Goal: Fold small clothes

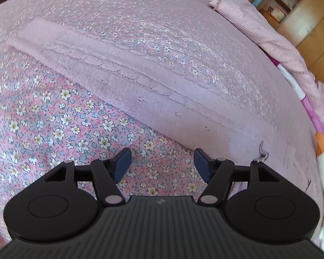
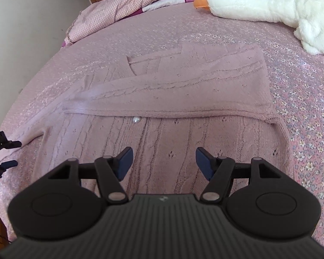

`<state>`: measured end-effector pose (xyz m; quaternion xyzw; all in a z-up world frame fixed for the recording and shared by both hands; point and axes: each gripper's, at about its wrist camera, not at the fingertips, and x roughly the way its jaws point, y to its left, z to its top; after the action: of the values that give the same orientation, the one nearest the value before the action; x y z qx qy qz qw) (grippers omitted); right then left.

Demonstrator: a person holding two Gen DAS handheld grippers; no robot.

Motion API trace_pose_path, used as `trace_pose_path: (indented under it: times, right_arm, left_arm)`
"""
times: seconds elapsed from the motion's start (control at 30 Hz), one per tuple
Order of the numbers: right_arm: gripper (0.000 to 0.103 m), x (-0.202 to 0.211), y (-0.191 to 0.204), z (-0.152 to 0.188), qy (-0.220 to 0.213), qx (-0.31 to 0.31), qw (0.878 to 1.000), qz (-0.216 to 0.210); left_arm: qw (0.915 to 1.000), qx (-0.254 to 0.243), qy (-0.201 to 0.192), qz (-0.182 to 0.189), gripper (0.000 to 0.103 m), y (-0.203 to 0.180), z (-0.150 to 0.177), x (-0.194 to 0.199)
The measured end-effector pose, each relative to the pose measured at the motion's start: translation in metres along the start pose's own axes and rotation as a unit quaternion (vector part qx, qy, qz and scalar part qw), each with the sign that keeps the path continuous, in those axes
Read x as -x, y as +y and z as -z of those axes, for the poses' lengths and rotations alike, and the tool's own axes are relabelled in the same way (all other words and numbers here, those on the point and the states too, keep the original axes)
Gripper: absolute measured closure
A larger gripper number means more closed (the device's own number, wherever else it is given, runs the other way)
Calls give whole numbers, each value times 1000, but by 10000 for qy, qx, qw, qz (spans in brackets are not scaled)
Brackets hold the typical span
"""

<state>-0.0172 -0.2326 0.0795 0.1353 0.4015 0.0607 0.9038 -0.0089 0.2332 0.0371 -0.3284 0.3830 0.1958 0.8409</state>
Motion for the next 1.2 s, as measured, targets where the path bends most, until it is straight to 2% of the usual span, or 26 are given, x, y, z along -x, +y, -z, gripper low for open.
trace_pose_path:
  times: [0.33, 0.63, 0.9, 1.2]
  right_arm:
    - [37, -4, -4, 2, 44, -68, 10000, -15]
    - [37, 0, -6, 4, 11, -33, 10000, 84]
    - [37, -3, -7, 4, 87, -74, 9996, 246]
    - [37, -6, -10, 8, 126, -153, 9995, 263]
  left_arm:
    - [9973, 707, -184, 105, 32, 10, -5, -4]
    - [9913, 1108, -704, 67, 32, 15, -27, -26]
    - [9911, 1010, -860, 93, 32, 18, -48, -42]
    - [9931, 825, -821, 117, 33, 20, -57, -45]
